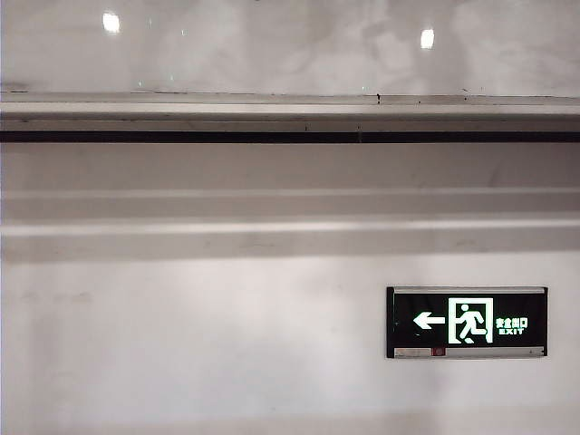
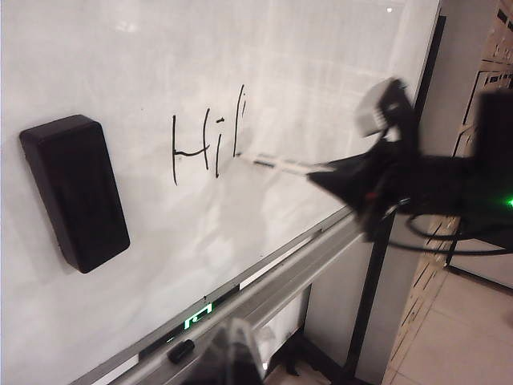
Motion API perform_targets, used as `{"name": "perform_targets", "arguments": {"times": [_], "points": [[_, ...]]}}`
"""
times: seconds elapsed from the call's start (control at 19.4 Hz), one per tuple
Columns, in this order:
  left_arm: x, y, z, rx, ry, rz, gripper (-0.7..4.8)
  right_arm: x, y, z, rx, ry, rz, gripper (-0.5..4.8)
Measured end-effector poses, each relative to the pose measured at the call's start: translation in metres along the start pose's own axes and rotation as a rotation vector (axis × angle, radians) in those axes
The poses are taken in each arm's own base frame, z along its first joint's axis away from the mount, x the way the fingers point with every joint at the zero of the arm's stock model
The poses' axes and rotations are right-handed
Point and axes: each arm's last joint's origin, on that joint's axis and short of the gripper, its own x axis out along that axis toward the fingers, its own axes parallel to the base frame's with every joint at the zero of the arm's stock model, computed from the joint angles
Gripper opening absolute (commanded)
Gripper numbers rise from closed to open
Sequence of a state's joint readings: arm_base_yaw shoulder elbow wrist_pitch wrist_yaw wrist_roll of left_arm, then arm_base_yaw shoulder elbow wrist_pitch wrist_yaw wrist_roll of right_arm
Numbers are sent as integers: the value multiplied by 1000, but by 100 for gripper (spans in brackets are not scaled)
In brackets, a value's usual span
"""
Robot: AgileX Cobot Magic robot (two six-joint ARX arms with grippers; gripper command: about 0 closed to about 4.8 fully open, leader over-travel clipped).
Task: Take a marker from the whiteboard tray, write "Hi!" on the whiteboard, and then put the marker back vertically into the whiteboard tray.
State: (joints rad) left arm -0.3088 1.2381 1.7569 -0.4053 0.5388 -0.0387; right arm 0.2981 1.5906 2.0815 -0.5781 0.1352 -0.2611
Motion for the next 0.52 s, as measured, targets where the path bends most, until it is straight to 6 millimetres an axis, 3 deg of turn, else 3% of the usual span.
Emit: {"name": "perform_targets", "arguments": {"times": [0.15, 0.52], "points": [[0, 0, 0, 0, 0, 0, -5, -22, -6, 12, 7, -50, -13, -2], [0, 0, 0, 0, 0, 0, -5, -2, 2, -8, -12, 85, 23, -2]]}}
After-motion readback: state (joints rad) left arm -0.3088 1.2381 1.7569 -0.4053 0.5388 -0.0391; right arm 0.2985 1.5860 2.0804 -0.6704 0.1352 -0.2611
